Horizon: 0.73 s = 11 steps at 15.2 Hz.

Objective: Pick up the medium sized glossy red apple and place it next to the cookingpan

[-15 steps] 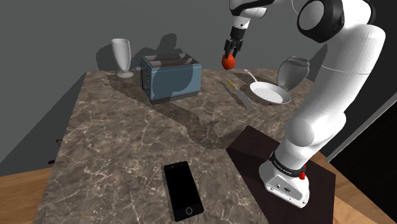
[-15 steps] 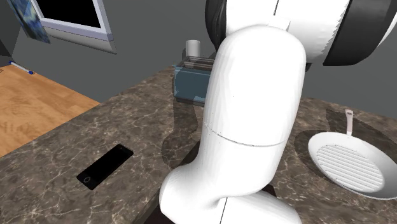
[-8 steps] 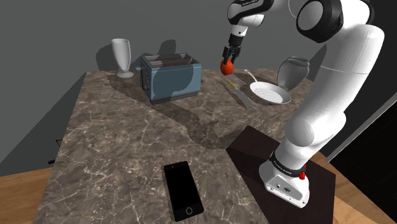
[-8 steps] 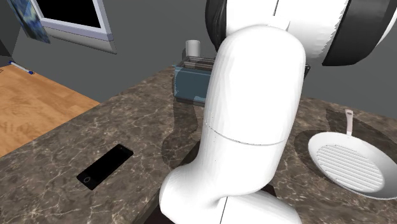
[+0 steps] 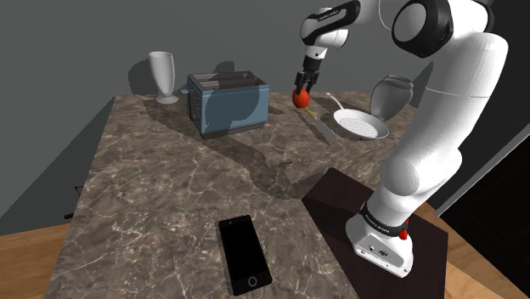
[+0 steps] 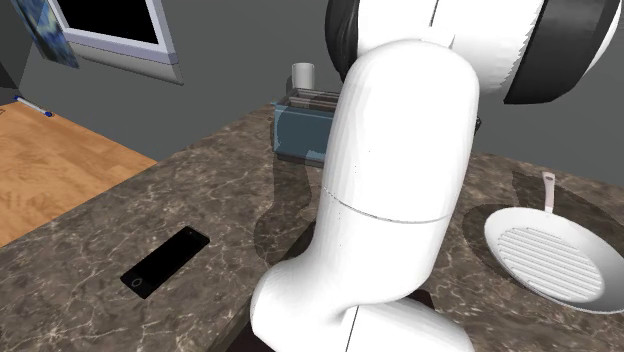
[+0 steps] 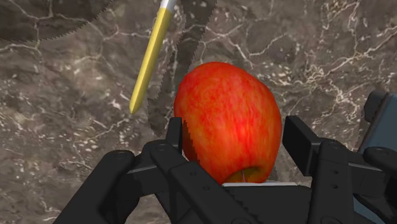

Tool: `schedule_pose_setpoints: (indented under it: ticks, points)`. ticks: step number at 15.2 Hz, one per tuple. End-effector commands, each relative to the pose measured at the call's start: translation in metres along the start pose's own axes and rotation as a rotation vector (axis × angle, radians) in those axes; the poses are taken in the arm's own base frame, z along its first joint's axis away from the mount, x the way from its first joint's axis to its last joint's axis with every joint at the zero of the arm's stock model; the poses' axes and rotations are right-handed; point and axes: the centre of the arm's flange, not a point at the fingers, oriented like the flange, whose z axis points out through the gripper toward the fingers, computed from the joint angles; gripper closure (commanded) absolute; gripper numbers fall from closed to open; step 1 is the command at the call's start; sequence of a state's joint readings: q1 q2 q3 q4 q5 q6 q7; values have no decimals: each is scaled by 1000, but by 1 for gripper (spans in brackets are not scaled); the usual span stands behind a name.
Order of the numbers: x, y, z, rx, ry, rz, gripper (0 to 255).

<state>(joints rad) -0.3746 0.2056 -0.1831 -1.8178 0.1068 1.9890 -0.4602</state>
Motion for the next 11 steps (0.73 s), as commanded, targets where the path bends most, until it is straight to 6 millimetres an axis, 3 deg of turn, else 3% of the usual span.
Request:
schedule_pose_setpoints:
  ticks: [1,9,11]
  points:
    - [0,1,10,0,1,0,255]
    - [0,4,52,0,1,0,255]
    - [0,4,54,0,1,0,255]
